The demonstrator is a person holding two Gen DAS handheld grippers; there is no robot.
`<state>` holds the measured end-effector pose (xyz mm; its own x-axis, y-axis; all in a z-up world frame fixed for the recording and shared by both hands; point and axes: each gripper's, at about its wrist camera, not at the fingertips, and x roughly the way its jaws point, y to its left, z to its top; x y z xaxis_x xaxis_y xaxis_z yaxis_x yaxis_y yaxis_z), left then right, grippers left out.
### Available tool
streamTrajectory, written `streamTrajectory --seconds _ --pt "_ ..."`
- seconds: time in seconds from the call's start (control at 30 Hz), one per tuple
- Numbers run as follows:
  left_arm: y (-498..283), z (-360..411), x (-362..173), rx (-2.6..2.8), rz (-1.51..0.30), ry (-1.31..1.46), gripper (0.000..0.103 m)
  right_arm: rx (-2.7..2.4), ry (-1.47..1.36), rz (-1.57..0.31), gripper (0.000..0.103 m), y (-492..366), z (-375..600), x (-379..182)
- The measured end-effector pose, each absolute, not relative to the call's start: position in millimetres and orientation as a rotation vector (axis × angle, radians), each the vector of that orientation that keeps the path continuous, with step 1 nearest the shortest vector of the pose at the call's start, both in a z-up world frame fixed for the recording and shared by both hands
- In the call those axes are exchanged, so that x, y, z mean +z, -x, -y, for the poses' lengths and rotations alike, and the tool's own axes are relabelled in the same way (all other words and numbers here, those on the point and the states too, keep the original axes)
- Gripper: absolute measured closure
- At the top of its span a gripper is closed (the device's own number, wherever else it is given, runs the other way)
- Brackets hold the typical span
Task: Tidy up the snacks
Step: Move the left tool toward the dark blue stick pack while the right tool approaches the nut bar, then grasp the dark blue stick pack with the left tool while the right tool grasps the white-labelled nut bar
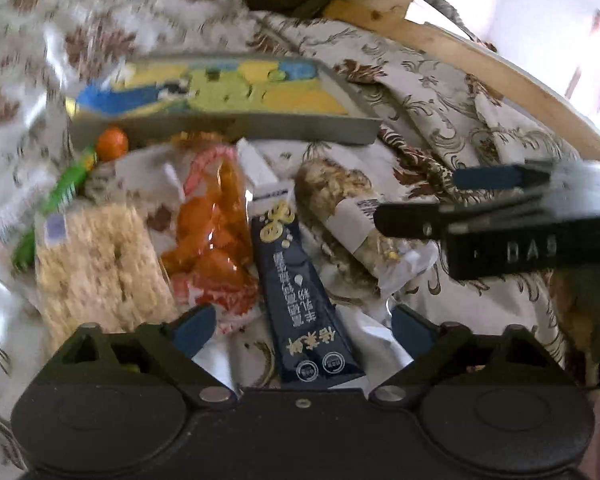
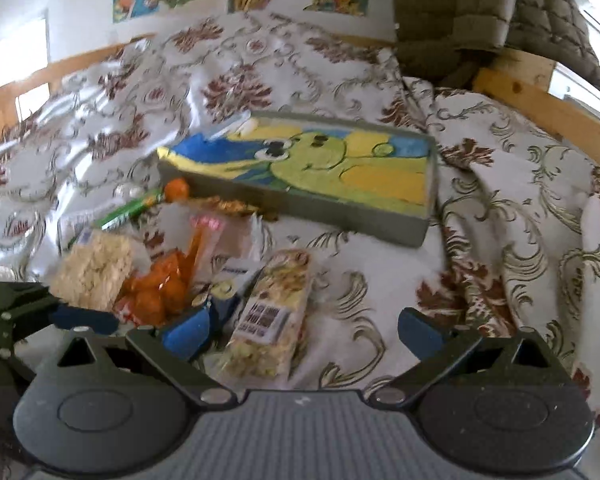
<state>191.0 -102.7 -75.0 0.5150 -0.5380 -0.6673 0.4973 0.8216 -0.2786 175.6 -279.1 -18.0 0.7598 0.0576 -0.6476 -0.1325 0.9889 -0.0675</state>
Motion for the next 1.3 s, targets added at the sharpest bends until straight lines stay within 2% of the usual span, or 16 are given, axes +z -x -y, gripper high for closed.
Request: streamTrajectory --seconds 0.03,0.1,0.3,0.43,0.5,0.67,0.93,1.0,1.13,1.3 --pt "-194 100 -77 -0.620 -0.833 0.077 0.013 0.100 0.111 -0.707 0.003 -177 277 -20" --pt "-197 97 -79 -0.609 -0.847 0.110 0.016 0.087 0.096 -0.723 0.012 -180 277 -24" --pt "-200 97 -81 -0.576 -0.854 0.145 0.025 0.107 0.032 -0.762 0.020 -184 281 -31" --pt "-200 98 -82 -0.581 -0.851 0.156 0.048 0.120 0.028 -0.765 0.024 -186 277 -32" --pt "-199 98 -83 -0.598 -0.851 0.157 0.053 0.130 0.018 -0.770 0.027 -187 276 -33" --pt "-201 100 -87 -0.602 -0.862 0.162 0.053 0.144 0.008 -0.771 0.031 -188 274 -33" --pt "-212 99 -93 -0.582 -0.879 0.228 0.053 0.154 -0.006 -0.784 0.031 -191 270 -37" --pt "-213 98 -93 -0.583 -0.881 0.229 0.053 0.149 -0.008 -0.799 0.036 -194 270 -40" --pt "-213 98 -94 -0.577 -0.883 0.223 0.060 0.119 -0.036 -0.837 0.037 -199 274 -44" --pt "-210 99 -95 -0.583 -0.865 0.201 0.064 0.105 -0.061 -0.833 0.046 -198 278 -42"
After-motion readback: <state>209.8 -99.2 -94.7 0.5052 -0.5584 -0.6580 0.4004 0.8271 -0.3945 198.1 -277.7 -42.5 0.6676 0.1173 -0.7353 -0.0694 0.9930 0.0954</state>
